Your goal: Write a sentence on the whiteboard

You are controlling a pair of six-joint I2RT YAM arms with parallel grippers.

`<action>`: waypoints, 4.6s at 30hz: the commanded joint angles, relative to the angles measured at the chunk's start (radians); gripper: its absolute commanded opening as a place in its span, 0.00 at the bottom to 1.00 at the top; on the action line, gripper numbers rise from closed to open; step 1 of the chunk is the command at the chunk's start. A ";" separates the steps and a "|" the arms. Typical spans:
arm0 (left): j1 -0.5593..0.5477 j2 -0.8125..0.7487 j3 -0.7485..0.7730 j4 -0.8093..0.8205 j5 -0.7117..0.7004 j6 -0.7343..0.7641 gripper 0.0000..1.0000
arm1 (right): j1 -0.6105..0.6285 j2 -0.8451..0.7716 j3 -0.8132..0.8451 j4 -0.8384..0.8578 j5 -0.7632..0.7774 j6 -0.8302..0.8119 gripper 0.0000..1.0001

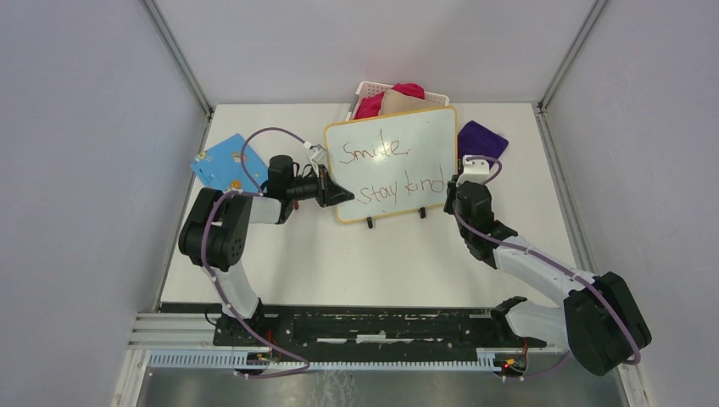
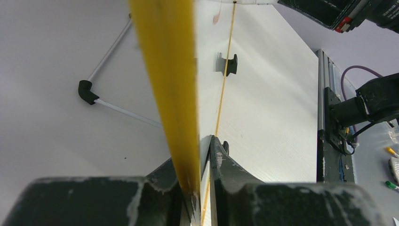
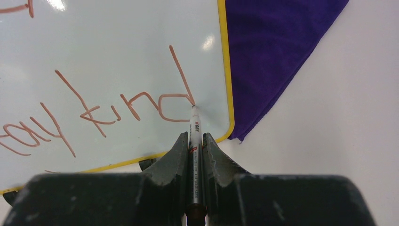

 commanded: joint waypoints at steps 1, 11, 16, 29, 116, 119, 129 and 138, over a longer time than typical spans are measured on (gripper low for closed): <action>-0.033 0.055 -0.021 -0.184 -0.136 0.092 0.02 | -0.017 0.023 0.078 0.036 0.025 -0.008 0.00; -0.033 0.058 -0.018 -0.187 -0.136 0.093 0.02 | -0.023 -0.064 0.040 0.041 -0.039 0.009 0.00; -0.033 0.059 -0.018 -0.187 -0.137 0.093 0.02 | 0.031 -0.170 0.001 0.050 -0.074 -0.003 0.00; -0.034 0.057 -0.016 -0.193 -0.140 0.095 0.02 | 0.163 -0.100 0.062 0.162 -0.081 -0.063 0.00; -0.032 0.061 -0.012 -0.202 -0.142 0.095 0.02 | 0.070 -0.395 -0.221 0.108 0.196 0.077 0.00; -0.033 0.058 -0.014 -0.201 -0.145 0.095 0.02 | 0.042 -0.383 -0.255 0.152 0.123 0.143 0.00; -0.032 0.062 -0.008 -0.209 -0.147 0.095 0.02 | -0.059 -0.333 -0.319 0.326 -0.025 0.328 0.00; -0.033 0.066 -0.003 -0.218 -0.146 0.098 0.02 | -0.105 -0.223 -0.275 0.352 -0.088 0.362 0.00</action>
